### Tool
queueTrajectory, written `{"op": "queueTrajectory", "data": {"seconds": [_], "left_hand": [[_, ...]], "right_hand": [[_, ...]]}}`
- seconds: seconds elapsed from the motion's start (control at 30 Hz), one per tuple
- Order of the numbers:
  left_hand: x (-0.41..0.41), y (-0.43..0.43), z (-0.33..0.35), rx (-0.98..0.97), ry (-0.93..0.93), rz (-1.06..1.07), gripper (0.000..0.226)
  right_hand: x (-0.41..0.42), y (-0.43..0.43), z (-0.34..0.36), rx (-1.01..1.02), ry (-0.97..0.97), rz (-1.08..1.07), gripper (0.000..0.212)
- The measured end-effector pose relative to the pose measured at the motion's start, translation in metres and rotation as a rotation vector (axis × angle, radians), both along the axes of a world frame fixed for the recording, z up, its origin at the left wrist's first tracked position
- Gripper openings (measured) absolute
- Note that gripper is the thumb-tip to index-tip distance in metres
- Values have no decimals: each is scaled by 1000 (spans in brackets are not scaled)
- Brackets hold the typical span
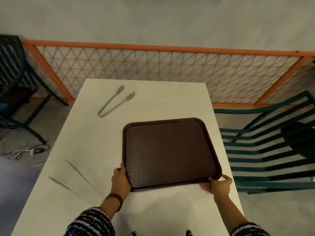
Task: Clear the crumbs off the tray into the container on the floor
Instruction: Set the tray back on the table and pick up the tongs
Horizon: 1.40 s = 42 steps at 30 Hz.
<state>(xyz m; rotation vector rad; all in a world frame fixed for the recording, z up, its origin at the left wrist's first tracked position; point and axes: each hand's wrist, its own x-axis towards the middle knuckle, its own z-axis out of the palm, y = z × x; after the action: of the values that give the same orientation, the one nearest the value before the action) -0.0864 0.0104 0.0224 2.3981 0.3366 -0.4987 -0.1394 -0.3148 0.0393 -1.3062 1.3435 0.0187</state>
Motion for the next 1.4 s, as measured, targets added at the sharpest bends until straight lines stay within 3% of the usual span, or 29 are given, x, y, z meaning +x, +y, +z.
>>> {"op": "queueTrajectory", "data": {"seconds": [0.33,0.87,1.07,1.2,1.27,1.4], "left_hand": [[96,0,-12,-81,28,-50,78],[144,3,-16,-60,35,-170,78],[144,5,-14,-118,28,-137,68],[135,13,14,-222,16,11,60],[126,29,24,-246,-29,18,46],[109,81,36,-282,-76,63,32]], "right_hand": [[76,-11,0,89,-38,-87,67],[96,-6,0,58,-45,-142,65],[98,-4,8,-35,35,-100,59],[90,41,13,-76,38,-290,52],[82,89,11,-201,28,-154,42],[72,202,11,-315,-103,449,33]]}}
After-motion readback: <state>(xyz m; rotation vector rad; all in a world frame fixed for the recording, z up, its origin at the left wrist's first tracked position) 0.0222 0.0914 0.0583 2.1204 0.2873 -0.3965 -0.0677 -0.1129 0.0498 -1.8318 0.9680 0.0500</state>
